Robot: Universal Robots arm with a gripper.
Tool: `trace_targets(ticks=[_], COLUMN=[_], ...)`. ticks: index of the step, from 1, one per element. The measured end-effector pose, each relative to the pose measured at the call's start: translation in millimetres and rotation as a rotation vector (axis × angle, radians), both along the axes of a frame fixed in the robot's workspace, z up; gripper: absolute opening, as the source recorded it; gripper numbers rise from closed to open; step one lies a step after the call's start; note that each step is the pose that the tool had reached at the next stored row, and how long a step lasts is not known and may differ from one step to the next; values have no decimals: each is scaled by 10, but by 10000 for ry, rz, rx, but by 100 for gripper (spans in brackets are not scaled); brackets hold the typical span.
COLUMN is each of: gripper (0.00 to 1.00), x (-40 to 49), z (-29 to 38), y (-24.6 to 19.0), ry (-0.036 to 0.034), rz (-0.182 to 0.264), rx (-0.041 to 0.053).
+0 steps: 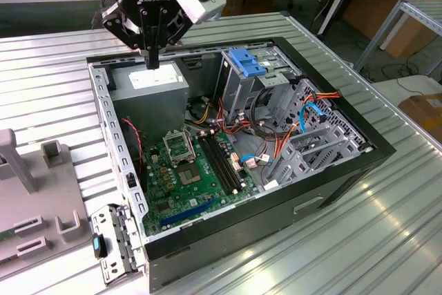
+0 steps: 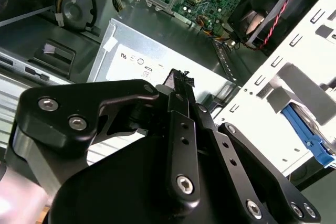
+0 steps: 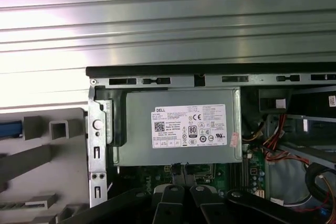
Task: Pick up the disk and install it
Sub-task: 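Reach for the disk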
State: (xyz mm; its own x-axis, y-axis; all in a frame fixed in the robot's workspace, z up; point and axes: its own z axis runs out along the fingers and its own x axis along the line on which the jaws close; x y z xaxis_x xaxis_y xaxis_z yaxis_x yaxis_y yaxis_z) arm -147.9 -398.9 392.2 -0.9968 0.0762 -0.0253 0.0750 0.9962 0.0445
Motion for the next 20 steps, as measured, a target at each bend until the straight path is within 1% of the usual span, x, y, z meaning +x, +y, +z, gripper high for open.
trace_targets(ticks=[2, 3, 7, 9, 12, 18, 20], gripper=[11, 11, 11, 11, 11, 11, 11], x=[-35, -68, -235, -269, -482, -613, -689], z=[0, 0, -1, -1, -3, -3, -3], y=[0, 0, 0, 0, 0, 0, 0], ry=[0, -1, -2, -1, -2, -2, -2], rz=[-1, -1, 0, 0, 0, -1, 1], rx=[0, 0, 0, -1, 0, -1, 0])
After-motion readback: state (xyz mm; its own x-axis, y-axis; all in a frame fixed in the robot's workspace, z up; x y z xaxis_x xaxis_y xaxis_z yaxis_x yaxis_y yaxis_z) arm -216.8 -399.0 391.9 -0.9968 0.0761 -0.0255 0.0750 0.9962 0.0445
